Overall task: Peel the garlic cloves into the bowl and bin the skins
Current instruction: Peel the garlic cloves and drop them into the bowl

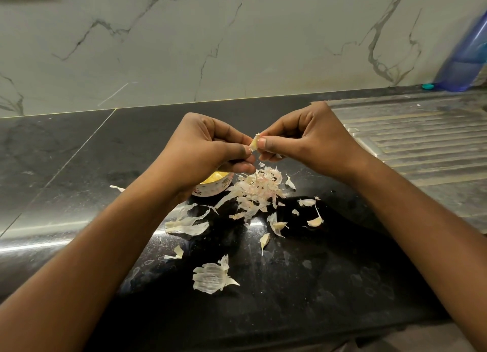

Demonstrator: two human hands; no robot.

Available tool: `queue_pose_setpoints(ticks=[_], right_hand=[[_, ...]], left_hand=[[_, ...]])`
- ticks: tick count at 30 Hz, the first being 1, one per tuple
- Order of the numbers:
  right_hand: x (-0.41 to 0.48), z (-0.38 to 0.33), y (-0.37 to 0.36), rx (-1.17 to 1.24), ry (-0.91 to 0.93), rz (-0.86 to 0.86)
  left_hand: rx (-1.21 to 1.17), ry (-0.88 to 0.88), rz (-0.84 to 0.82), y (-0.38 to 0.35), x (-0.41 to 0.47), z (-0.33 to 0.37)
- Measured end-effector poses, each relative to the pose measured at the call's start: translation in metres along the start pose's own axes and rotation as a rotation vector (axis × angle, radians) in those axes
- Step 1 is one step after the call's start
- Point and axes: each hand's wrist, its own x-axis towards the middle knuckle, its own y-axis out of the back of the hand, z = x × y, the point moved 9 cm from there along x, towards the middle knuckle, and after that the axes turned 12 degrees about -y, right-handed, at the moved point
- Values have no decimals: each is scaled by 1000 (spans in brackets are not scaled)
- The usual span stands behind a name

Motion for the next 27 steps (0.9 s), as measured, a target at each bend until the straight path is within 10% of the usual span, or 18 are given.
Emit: queue_pose_setpoints(ticks=[27], right_hand=[[2, 2, 4, 126, -24, 27]], left_hand=[[-173, 51, -32, -4, 2, -2]])
